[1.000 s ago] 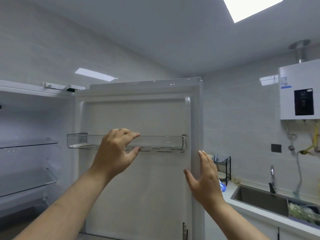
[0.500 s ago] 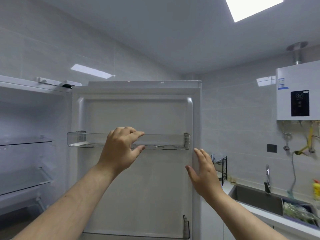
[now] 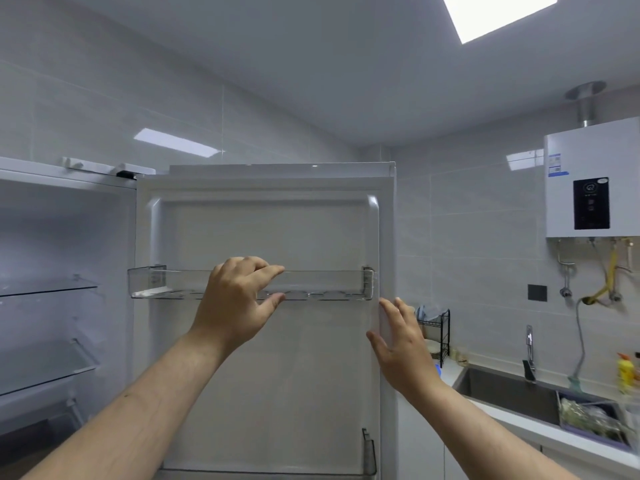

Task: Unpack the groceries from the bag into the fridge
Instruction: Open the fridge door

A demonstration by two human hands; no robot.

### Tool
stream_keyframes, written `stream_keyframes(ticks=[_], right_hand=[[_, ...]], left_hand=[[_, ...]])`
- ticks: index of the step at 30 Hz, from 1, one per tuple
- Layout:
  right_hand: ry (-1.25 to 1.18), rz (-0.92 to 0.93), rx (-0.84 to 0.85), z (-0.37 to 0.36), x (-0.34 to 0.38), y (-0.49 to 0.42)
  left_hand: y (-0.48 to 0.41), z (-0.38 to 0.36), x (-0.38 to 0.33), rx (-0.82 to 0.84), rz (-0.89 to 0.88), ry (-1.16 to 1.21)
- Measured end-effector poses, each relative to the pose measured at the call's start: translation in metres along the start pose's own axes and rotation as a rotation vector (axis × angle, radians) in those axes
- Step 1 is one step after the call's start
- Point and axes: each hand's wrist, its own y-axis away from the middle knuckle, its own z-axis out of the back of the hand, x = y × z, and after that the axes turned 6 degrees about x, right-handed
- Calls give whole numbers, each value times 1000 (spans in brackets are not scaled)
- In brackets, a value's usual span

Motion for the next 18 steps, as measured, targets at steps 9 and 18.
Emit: stream_keyframes(ticks=[9, 18], right_hand=[[113, 24, 74, 21, -1, 13], [186, -2, 208, 80, -19, 41]], left_hand=[[1, 3, -3, 10, 8, 24], [-3, -6, -71, 56, -74, 225]])
